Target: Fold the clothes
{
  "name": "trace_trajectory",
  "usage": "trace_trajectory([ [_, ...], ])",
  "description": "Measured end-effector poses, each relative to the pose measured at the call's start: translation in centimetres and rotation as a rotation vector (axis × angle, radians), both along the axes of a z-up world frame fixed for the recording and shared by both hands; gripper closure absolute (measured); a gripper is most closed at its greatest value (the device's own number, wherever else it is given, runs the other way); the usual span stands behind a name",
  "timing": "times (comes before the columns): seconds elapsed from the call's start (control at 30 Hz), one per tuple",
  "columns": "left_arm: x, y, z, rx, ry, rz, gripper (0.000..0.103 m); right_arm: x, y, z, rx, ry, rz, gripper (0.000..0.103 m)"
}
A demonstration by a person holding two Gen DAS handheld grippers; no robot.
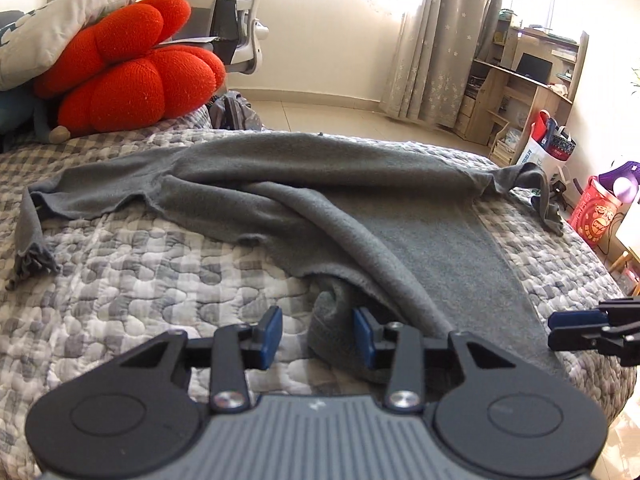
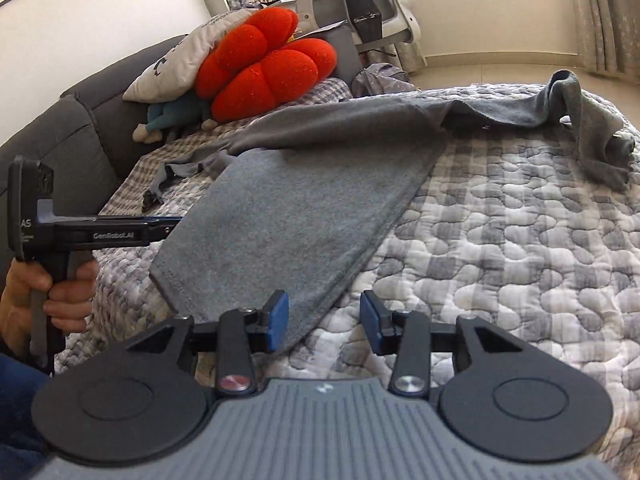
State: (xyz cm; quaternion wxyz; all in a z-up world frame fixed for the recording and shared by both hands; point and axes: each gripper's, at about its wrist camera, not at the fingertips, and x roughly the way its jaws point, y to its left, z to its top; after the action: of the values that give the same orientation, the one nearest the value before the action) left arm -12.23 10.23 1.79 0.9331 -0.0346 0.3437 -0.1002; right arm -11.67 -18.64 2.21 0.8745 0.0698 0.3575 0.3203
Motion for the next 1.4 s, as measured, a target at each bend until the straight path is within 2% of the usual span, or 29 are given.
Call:
trace_trajectory([
  [0.07,-0.1,-0.4,-0.3,0.002,-0.001,-0.003,0.083,-0.4,0.3,-0.1,0.021,0.002,0.025,0.057],
  [0.13,-0.4,-0.9,-0.3,0.015,-0.017,-0.004,0.089,-0.7,1.1,-0.2,0.005,-0.015,0.042,0.068],
  [0.2,-0.7,-0.8,0.0,0.007,-0.023,0.003,0.094,-0.9,1.7,-0.2,-0.022,-0.038,0.048,0.091],
  [0.3,-1.3,-0.2,1.0,0.003,-0.042,0.027,0.096,-1.0,2.1,-0.1,-0.036,-0.064,0.056,0.096],
  [0.37,-2.0,0.7,2.2,-0.008,-0.059,0.051,0.096,-1.3,1.5,0.5,-0.022,-0.094,0.043,0.097],
  [0.5,-4.6,3.4,5.6,-0.051,-0.086,0.103,0.096,-1.8,-1.1,3.2,0.072,-0.148,-0.005,0.097],
  [0.63,-7.9,6.0,8.8,-0.103,-0.140,0.113,0.095,-2.0,-4.2,5.9,0.159,-0.182,-0.026,0.097],
  [0.7,-8.4,6.6,8.6,-0.084,-0.142,0.129,0.094,-1.9,-4.8,5.8,0.114,-0.197,-0.055,0.097],
  [0.83,-7.3,7.3,4.8,-0.023,0.000,0.182,0.094,-0.5,-4.8,2.6,-0.003,-0.113,-0.094,0.096],
  [0.9,-7.2,7.5,3.6,-0.020,0.029,0.186,0.093,-0.5,-4.8,1.3,-0.026,-0.082,-0.102,0.093],
  [1.0,-7.0,7.9,2.8,-0.047,0.042,0.181,0.078,-0.4,-5.6,0.4,0.020,-0.036,-0.127,0.090],
  [1.03,-6.8,7.7,2.7,-0.042,0.037,0.181,0.065,-0.3,-5.8,0.2,0.035,-0.021,-0.136,0.090],
  [1.07,-6.7,7.3,2.7,-0.032,0.032,0.183,0.057,-0.3,-6.1,0.0,0.051,-0.006,-0.145,0.089],
  [1.13,-6.5,6.7,2.4,-0.019,0.032,0.185,0.056,-0.5,-6.4,-0.3,0.067,0.004,-0.161,0.084],
  [1.2,-6.3,6.0,1.7,-0.011,0.052,0.182,0.056,-0.9,-6.5,-0.4,0.070,-0.001,-0.176,0.069],
  [1.23,-6.3,5.6,1.3,-0.004,0.059,0.178,0.056,-1.2,-6.5,-0.5,0.084,0.004,-0.179,0.066],
  [1.3,-6.3,4.5,0.4,0.043,0.046,0.175,0.056,-1.8,-6.2,-0.9,0.084,-0.007,-0.175,0.064],
  [1.4,-6.6,3.1,0.2,0.128,-0.012,0.164,0.059,-2.7,-4.7,-0.6,-0.010,-0.080,-0.153,0.063],
])
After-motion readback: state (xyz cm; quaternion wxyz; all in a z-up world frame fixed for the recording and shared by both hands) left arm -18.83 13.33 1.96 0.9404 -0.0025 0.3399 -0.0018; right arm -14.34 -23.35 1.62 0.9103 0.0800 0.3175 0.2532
